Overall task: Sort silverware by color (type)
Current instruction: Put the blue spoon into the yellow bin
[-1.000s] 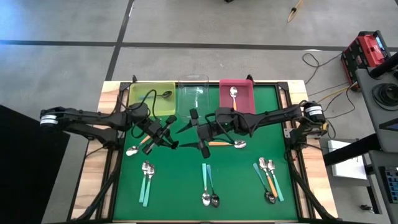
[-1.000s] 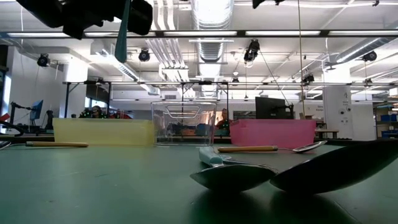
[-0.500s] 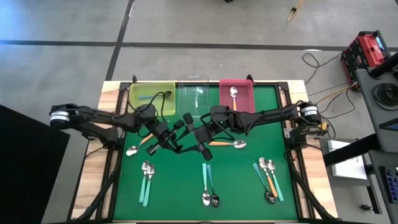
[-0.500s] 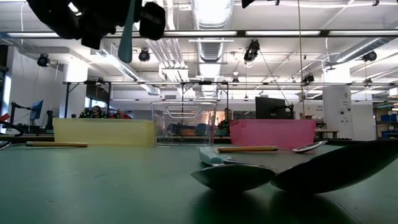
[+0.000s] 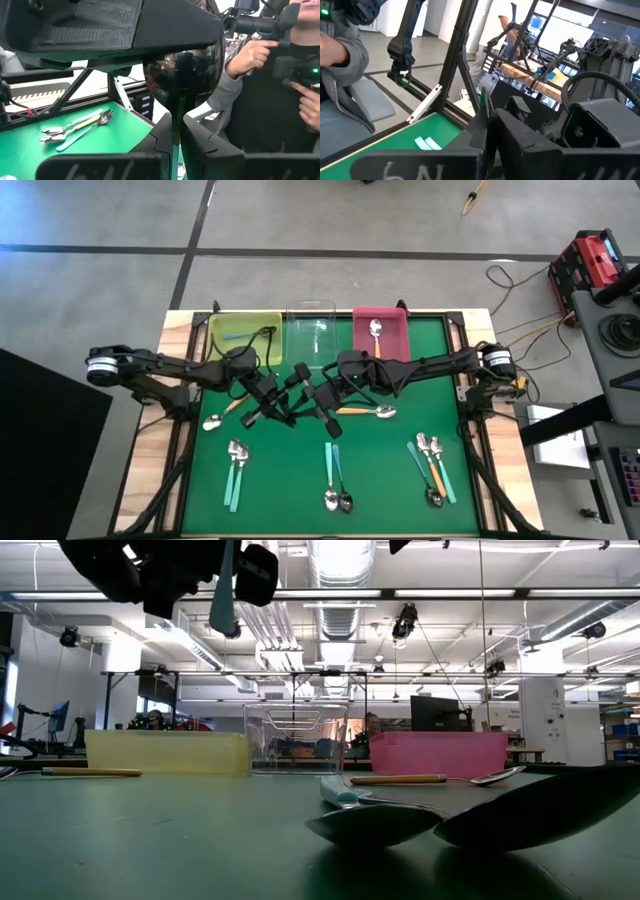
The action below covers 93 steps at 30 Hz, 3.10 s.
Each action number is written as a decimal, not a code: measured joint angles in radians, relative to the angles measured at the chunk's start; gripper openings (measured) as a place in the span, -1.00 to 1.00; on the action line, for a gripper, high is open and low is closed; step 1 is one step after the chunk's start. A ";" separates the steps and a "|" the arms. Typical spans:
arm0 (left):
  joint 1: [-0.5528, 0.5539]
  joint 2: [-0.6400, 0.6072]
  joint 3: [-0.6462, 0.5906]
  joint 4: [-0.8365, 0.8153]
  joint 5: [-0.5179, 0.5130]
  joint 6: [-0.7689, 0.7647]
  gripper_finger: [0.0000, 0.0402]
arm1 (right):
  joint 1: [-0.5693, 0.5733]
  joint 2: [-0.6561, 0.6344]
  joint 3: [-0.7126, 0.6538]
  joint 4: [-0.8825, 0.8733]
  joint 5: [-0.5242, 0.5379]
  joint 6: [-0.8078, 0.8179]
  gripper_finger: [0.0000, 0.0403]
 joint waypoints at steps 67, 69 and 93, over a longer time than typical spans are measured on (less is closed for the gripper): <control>0.141 -0.173 -0.176 -0.056 -0.932 0.066 -0.21 | -0.008 -0.033 -0.230 0.401 1.267 0.172 -0.94; 0.137 -0.132 -0.153 -0.056 -0.968 0.080 -0.21 | -0.012 -0.033 -0.230 0.402 1.267 0.188 -0.94; 0.111 -0.016 -0.098 0.015 -1.105 0.147 -0.96 | -0.046 0.010 -0.230 0.415 1.317 0.395 -0.94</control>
